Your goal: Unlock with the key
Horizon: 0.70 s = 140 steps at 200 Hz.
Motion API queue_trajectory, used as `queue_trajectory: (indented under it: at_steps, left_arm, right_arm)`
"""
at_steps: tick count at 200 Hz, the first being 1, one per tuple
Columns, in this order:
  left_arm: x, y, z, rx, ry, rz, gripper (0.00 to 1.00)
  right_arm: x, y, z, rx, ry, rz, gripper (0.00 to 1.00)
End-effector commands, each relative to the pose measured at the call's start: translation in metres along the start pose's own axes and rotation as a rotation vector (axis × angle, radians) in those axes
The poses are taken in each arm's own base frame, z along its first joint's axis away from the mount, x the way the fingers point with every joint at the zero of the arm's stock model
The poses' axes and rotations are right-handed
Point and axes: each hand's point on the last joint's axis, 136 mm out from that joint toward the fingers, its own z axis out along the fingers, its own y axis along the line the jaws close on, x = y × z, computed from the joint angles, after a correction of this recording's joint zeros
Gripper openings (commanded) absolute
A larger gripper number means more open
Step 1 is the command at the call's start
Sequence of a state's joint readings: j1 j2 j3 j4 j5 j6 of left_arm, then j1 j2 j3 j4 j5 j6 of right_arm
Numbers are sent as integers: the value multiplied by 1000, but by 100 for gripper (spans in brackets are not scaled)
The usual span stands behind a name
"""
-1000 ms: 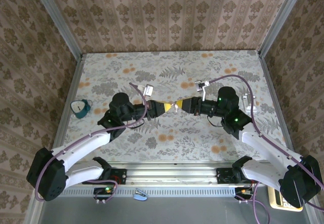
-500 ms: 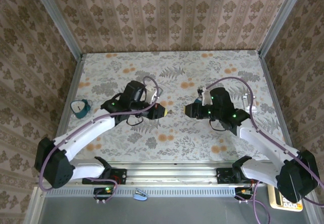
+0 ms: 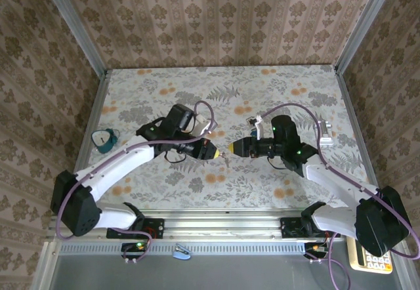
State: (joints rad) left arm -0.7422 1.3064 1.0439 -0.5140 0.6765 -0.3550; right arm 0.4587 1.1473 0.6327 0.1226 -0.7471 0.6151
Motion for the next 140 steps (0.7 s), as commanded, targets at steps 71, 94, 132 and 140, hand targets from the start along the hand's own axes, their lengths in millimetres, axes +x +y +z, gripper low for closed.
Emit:
queue_trajectory:
  at_steps: [71, 94, 132, 140]
  left_arm:
    - [-18, -38, -21, 181, -118, 62, 0]
    - [-19, -37, -21, 181, -125, 63, 0]
    - [-21, -39, -21, 190, -135, 65, 0]
    - [-21, -39, -21, 191, -135, 64, 0]
  right_arm:
    - [-14, 63, -20, -247, -61, -104, 50]
    - [-13, 67, -21, -263, -49, -108, 47]
    - [-9, 65, -19, -262, -30, -102, 49]
    - [-9, 66, -19, -265, -29, -104, 49]
